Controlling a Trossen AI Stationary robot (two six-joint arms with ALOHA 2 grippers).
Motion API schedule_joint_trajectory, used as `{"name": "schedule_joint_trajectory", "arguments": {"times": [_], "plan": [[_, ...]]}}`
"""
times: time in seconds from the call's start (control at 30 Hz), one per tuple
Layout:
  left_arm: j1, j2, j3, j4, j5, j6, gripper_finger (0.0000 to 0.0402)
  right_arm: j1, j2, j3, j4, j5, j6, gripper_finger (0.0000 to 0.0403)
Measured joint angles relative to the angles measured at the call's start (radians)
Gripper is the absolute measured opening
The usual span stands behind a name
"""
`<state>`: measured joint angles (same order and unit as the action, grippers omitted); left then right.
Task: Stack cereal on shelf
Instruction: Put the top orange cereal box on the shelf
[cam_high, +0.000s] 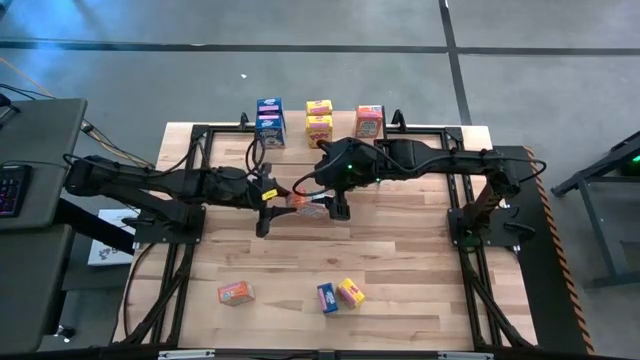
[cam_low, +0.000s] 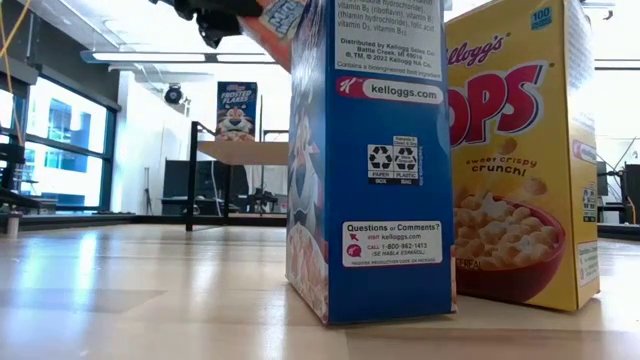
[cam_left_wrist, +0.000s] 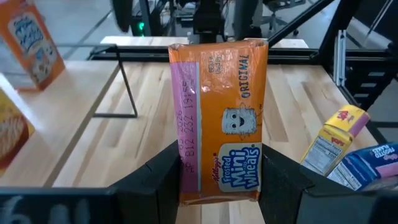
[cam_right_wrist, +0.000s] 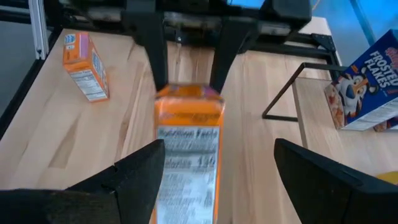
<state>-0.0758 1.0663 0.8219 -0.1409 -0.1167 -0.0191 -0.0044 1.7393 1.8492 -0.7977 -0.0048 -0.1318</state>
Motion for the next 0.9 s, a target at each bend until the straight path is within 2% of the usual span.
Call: {"name": "schedule_joint_trajectory", "arguments": {"times": [0.27, 0.5, 0.73, 0.9], "plan": [[-0.002, 0.057, 0.0, 0.066, -0.004, 0.039, 0.0158, 0.0, 0.0, 0.0, 0.01, -0.06, 0.027, 0.0296], [-0.001, 0.086, 0.0, 0.107, -0.054, 0.058, 0.0158, 0.001, 0.0, 0.0, 0.002, -0.074, 0.071, 0.0296], [-0.001, 0.086, 0.0, 0.146, -0.058, 0.075, 0.0158, 0.006, 0.0, 0.0, -0.035, 0.02, 0.085, 0.0296], [-0.002, 0.086, 0.0, 0.159, -0.054, 0.076, 0.0158, 0.008, 0.001, 0.0, -0.047, 0.02, 0.09, 0.0296]]}}
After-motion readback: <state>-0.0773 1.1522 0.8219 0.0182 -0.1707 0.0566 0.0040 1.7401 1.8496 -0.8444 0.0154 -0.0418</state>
